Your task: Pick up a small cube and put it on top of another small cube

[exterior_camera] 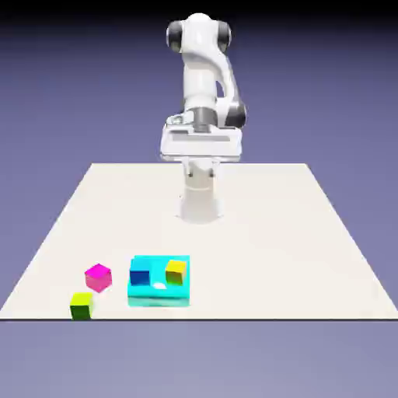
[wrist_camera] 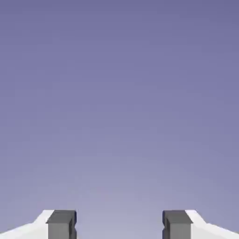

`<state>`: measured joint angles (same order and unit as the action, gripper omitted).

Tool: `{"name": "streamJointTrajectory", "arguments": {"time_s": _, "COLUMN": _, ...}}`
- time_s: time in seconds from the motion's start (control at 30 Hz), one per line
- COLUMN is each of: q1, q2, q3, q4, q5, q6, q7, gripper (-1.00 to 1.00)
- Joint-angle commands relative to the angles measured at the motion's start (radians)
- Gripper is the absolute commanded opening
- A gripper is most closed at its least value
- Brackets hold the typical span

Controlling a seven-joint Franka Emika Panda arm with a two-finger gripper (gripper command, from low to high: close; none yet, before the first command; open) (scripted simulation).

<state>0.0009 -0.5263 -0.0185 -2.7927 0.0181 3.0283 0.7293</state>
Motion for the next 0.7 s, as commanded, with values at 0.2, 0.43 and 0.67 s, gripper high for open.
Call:
{"name": "streamJointTrajectory", "arguments": {"time_s": 0.2, "q1": -0.065, "q2": 0.254, "q3": -0.108, "q4": 0.101, "q5": 0.105, "q6": -0.051, "q7": -0.068, "gripper": 0.00}}
{"name": "streamJointTrajectory", "arguments": {"time_s": 0.43, "q1": -0.129, "q2": 0.507, "q3": -0.215, "q4": 0.201, "q5": 0.210, "q6": -0.101, "q7": -0.136, "gripper": 0.00}}
{"name": "streamJointTrajectory", "arguments": {"time_s": 0.67, "q1": -0.194, "q2": 0.761, "q3": -0.323, "q4": 0.302, "q5": 0.315, "q6": -0.152, "q7": -0.204, "gripper": 0.00}}
